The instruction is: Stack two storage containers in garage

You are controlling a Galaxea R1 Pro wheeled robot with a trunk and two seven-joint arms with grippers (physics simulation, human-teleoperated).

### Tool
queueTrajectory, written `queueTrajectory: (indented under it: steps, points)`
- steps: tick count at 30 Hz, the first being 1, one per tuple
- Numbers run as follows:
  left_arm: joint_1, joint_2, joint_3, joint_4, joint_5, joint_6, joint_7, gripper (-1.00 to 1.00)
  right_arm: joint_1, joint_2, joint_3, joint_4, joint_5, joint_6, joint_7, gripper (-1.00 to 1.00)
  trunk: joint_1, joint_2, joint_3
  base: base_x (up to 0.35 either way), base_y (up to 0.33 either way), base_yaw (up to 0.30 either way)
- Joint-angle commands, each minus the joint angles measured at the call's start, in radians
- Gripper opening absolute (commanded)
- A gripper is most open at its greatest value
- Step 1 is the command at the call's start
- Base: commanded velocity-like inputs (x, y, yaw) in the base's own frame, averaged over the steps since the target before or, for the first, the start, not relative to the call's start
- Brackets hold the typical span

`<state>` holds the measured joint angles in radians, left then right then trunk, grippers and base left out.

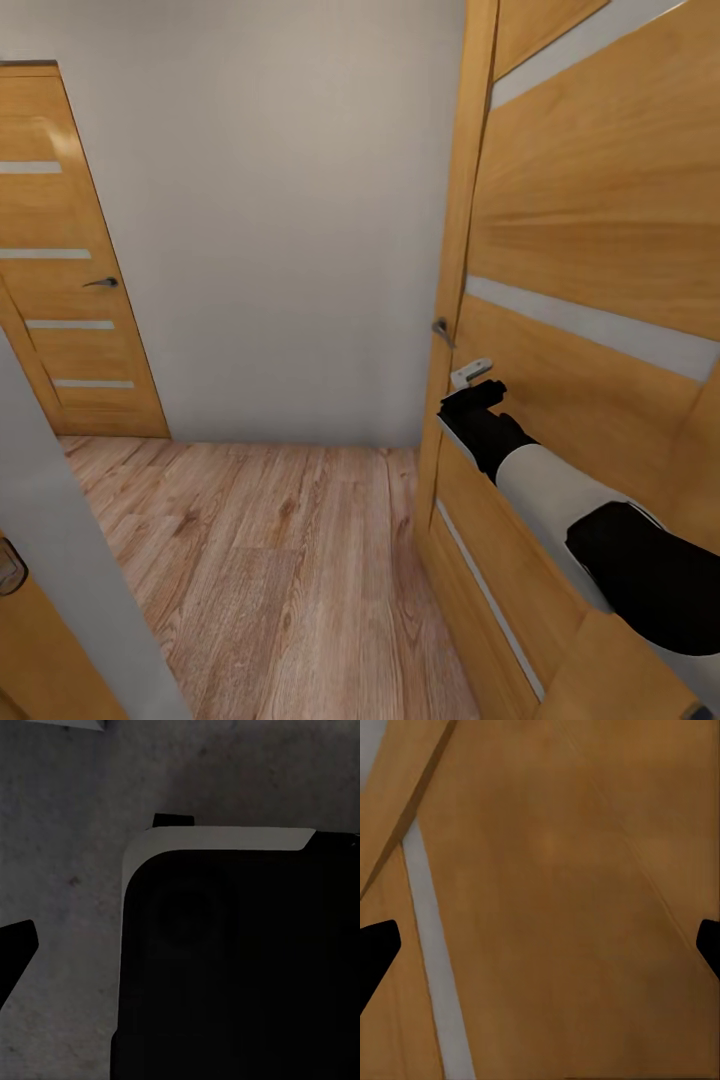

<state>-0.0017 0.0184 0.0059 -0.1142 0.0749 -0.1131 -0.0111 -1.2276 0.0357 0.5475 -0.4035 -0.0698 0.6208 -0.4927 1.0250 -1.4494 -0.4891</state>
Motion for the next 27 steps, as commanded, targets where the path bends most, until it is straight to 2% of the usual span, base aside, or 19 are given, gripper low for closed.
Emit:
queueTrajectory:
  steps: [1,6,9,12,14,27]
  points:
    - [0.0,0.0,0.0,0.0,0.008,-0.002,-0.001,1.0,-0.001,-0.095,0.004,0.0,0.011,0.016,-0.009,1.0,0.0,-0.001,-0.001,0.0,0.0,0.0]
    - [0.0,0.0,0.0,0.0,0.008,-0.002,-0.001,1.0,-0.001,-0.084,0.003,-0.002,0.01,0.017,-0.008,1.0,0.0,-0.001,-0.001,0.0,0.0,0.0]
    - [0.0,0.0,-0.001,-0.001,0.008,-0.002,-0.001,1.0,-0.001,-0.069,0.003,-0.005,0.006,0.018,-0.003,1.0,0.0,-0.001,-0.001,0.0,0.0,0.0]
    - [0.0,0.0,-0.001,-0.001,0.008,-0.002,-0.001,1.0,-0.001,-0.04,0.003,-0.006,-0.025,0.019,-0.002,1.0,0.0,-0.001,-0.001,0.0,0.0,0.0]
    - [0.0,0.0,-0.001,-0.001,0.008,-0.002,-0.001,1.0,-0.001,-0.034,0.003,-0.006,-0.033,0.018,0.0,1.0,0.0,-0.001,-0.001,0.0,0.0,0.0]
    - [0.0,0.0,-0.001,-0.001,0.008,-0.003,0.0,1.0,-0.001,-0.028,0.002,-0.039,-0.042,0.017,0.043,1.0,0.0,-0.001,-0.001,0.0,0.0,0.0]
